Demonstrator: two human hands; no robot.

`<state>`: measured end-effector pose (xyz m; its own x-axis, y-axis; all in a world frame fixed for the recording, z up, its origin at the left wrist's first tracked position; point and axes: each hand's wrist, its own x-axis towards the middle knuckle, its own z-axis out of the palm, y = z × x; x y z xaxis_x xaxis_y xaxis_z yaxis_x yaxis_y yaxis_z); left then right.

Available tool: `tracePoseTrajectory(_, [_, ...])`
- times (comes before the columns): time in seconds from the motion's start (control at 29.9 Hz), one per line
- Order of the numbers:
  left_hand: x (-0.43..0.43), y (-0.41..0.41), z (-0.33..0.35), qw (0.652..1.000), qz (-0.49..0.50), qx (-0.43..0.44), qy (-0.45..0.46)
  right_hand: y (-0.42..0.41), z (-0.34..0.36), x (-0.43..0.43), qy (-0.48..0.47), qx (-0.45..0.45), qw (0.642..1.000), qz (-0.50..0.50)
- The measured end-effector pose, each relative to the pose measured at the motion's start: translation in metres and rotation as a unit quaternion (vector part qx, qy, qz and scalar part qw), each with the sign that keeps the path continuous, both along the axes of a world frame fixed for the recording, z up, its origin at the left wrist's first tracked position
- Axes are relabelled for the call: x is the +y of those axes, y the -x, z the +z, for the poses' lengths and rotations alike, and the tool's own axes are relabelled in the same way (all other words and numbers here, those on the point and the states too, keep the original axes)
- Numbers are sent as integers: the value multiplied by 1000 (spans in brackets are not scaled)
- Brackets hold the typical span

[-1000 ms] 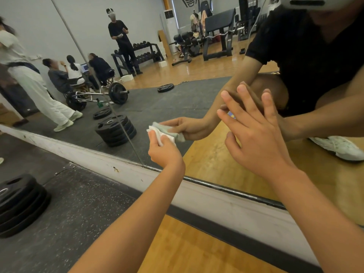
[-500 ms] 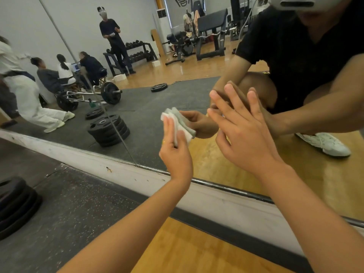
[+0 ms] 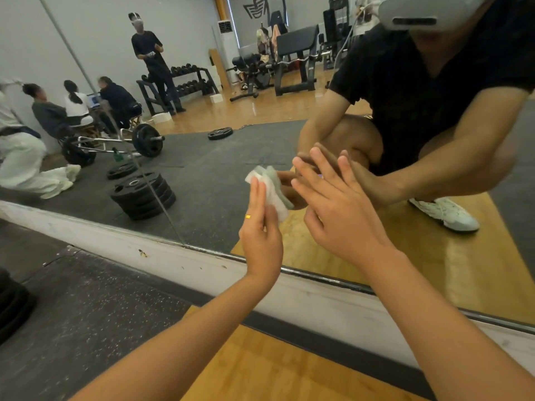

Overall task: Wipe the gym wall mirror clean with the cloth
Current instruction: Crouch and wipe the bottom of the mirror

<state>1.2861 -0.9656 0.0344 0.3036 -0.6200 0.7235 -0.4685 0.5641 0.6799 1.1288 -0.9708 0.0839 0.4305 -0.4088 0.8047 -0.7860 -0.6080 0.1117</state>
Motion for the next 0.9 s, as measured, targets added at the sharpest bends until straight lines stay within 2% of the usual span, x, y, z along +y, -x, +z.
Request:
tracePoseTrajectory(0.13, [2,9,-2,996,-43,-80,23,3,-17,2,4,-4,1000,1])
tracePoseTrajectory(0.27, [-11,-5,-10,989,-17,-140,34,4,-32,1,6,5,1000,1])
tracePoseTrajectory(0.4, [-19,-18,-7,990,18,-138,-6,-5,-43,0,33,20,999,11])
tracePoseTrajectory(0.53, [-32,-43,-7,955,44,-290,40,-19,-50,-1,52,-1,999,-3])
tracePoseTrajectory(0.7, [-42,-81,-2,886,73,-444,117,-39,-49,0,49,-81,993,-73])
tracePoseTrajectory(0.9, [-60,-117,-13,906,133,-394,86,-79,-57,4,-27,-142,981,-131])
